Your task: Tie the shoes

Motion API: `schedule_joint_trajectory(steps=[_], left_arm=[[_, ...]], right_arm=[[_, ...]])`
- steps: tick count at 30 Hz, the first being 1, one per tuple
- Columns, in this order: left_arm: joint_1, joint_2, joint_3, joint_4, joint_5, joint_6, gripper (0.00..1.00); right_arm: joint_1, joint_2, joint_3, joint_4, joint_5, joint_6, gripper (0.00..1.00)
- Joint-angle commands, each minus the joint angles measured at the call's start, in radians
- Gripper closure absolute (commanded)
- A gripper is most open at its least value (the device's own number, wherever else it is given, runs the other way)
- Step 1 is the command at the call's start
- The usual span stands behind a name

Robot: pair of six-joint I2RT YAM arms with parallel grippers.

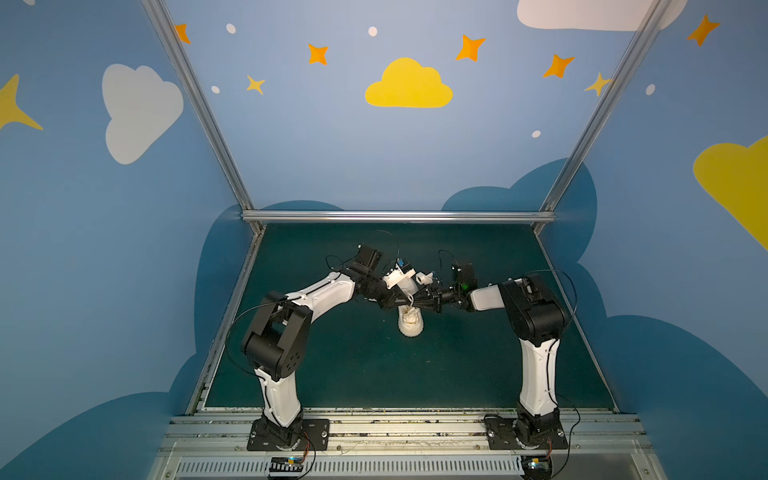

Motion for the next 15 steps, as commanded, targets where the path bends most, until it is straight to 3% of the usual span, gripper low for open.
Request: schedule_joint_trajectory(steps=[1,15], left_arm=[[0.016,-0.025,-0.016,-0.006,0.031,-0.013,0.70],[0.061,-0.035,-0.056,0.033,0.098,-0.095,0.50]], right_arm=[[0.003,-0.010,0.030,0.001,-0.013,-0.008,0.81],[0.003,-0.011,0.034,-0.015,-0.016,-0.015,0.82]])
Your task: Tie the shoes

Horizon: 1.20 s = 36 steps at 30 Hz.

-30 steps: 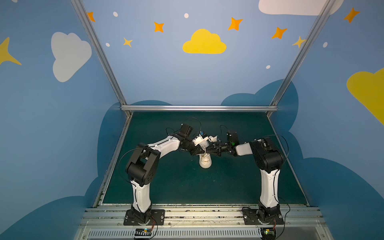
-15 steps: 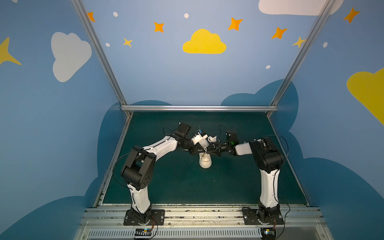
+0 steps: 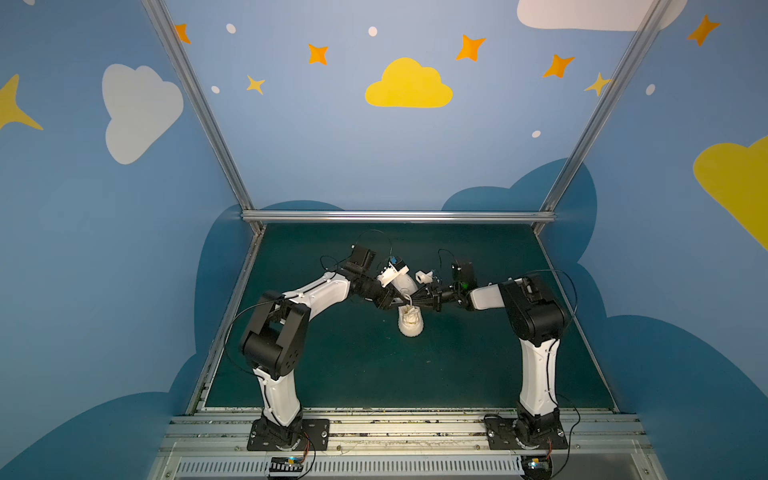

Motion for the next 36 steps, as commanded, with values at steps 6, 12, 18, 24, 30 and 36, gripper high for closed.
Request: schedule_joint_trajectory(steps=[6,12,18,24,30,36], left_arm=[[0.035,-0.035,-0.026,-0.026,0.045,-0.021,0.49],[0.040,-0.016,-0.032,0.020,0.097,-0.062,0.57],[0.033,0.017,-0.001,0.045,0.145,-0.092,0.56],[0.027,0.032,0.029,0.043,0.109,-0.126,0.55],[0.018,0.062,0.079,0.022,0.063,-0.157,0.53],[-0.002,0.116,0.149,-0.020,0.050,-0.159,0.54]], right_arm=[[0.005,-0.007,0.027,-0.022,-0.021,-0.021,0.85],[0.009,-0.008,0.033,-0.039,-0.027,-0.032,0.86],[0.009,-0.015,0.051,-0.124,-0.031,-0.092,0.87],[0.006,-0.017,0.066,-0.185,-0.030,-0.139,0.87],[0.004,-0.012,0.064,-0.186,-0.034,-0.143,0.87],[-0.005,-0.006,0.062,-0.195,-0.030,-0.152,0.87]])
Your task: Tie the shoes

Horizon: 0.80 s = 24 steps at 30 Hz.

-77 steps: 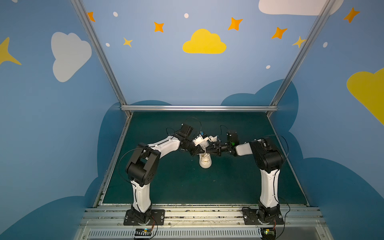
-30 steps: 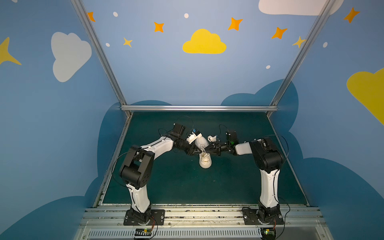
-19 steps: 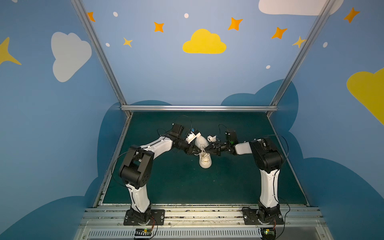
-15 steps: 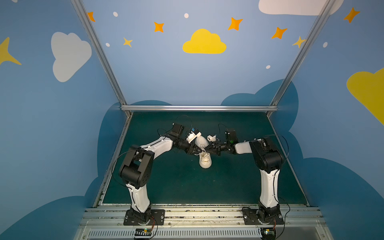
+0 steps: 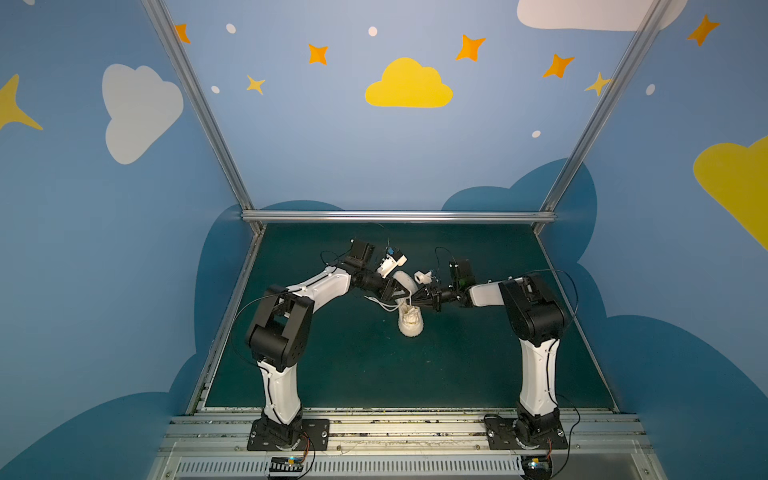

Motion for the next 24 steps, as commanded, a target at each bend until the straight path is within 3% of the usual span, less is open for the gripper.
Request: schedule_joint_trajectory(steps=[1,11,15,24], left_arm=[[-0.011,0.034,0.032,-0.031,0.007,-0.010,0.56],[-0.009,0.041,0.046,-0.030,0.005,-0.029,0.93],[-0.005,0.047,0.053,-0.028,-0.052,-0.066,0.97],[-0.004,0.150,0.154,-0.070,-0.078,-0.121,0.97]], right_arm=[[-0.007,-0.005,0.017,-0.015,-0.016,-0.020,0.87],[-0.010,-0.009,0.011,-0.019,-0.022,-0.030,0.87],[-0.013,-0.013,0.005,-0.026,-0.020,-0.048,0.87],[-0.032,0.016,0.020,-0.106,0.013,-0.089,0.87]])
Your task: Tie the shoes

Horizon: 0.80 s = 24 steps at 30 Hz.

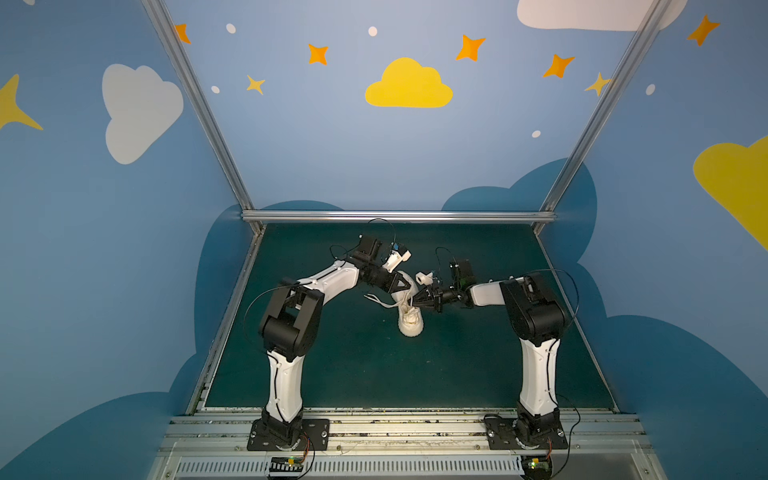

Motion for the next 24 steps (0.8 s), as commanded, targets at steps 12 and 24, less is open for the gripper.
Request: schedule_joint_trajectory(steps=[12,24], left_arm=[[0.014,-0.002,0.054,-0.107,0.020,0.027,0.50],[0.053,0.032,0.146,-0.262,0.079,0.071,0.40]], right_arm=[[-0.066,0.012,0.010,-0.173,0.042,-0.119,0.85],[-0.119,-0.076,0.140,-0.740,0.139,-0.506,0.81]])
